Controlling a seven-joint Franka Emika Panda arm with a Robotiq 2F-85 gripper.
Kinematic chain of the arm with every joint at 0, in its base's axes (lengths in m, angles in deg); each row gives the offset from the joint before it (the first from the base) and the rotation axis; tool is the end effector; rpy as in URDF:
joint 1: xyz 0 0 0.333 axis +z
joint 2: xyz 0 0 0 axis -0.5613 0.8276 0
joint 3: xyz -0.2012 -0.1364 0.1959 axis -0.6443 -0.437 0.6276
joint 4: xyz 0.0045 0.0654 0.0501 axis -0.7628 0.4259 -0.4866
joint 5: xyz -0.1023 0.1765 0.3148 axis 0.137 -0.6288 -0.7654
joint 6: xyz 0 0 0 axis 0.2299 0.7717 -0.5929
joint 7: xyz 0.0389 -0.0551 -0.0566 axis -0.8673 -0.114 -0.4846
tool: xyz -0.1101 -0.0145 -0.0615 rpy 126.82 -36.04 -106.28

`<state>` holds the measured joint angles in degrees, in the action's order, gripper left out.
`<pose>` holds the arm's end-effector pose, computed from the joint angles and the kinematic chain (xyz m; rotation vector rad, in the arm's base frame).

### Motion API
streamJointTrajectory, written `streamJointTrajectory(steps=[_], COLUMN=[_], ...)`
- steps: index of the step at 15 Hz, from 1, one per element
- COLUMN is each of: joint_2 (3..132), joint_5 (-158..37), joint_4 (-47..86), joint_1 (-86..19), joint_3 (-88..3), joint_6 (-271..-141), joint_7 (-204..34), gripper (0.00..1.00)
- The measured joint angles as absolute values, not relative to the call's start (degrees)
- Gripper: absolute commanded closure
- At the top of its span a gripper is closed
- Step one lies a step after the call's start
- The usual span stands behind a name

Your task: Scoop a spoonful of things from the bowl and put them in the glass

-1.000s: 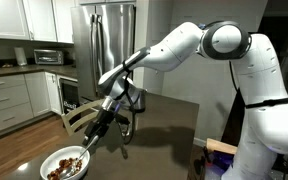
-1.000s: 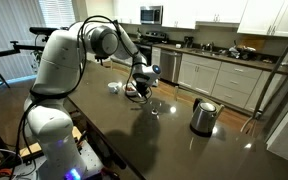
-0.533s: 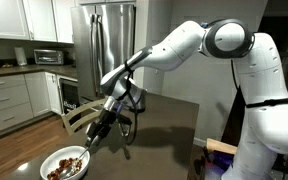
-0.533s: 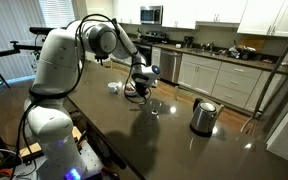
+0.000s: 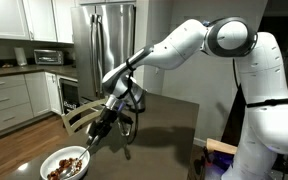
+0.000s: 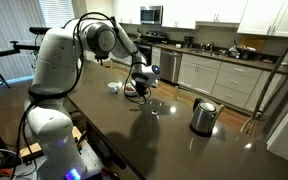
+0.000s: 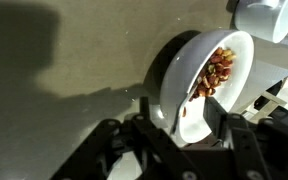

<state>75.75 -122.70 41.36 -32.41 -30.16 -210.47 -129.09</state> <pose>0.5916 0.1184 0.2433 -2.4395 -0.0492 -0.2203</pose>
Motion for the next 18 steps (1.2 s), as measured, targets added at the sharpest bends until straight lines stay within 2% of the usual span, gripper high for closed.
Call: streamJointTrajectory(steps=[2, 3, 4, 6, 8, 10, 18], joint_2=[75.7, 75.6, 75.6, 75.6, 75.6, 75.3, 73.8], joint_5=[-122.7, -122.7, -122.7, -122.8, -122.8, -123.4, -124.6], joint_4=[41.4, 41.4, 41.4, 41.4, 41.4, 41.4, 41.6], joint_1=[-32.4, -32.4, -32.4, -32.4, -32.4, -32.4, -32.3], joint_3=[-30.2, -30.2, -30.2, -30.2, -30.2, -30.0, -29.4], joint_6=[-210.5, -210.5, -210.5, -210.5, -210.5, -210.4, -210.3], joint_7=[-129.1, -129.1, -129.1, -129.1, -129.1, -129.1, -129.1], gripper=[0.61, 0.68, 0.81, 0.94, 0.97, 0.94, 0.94])
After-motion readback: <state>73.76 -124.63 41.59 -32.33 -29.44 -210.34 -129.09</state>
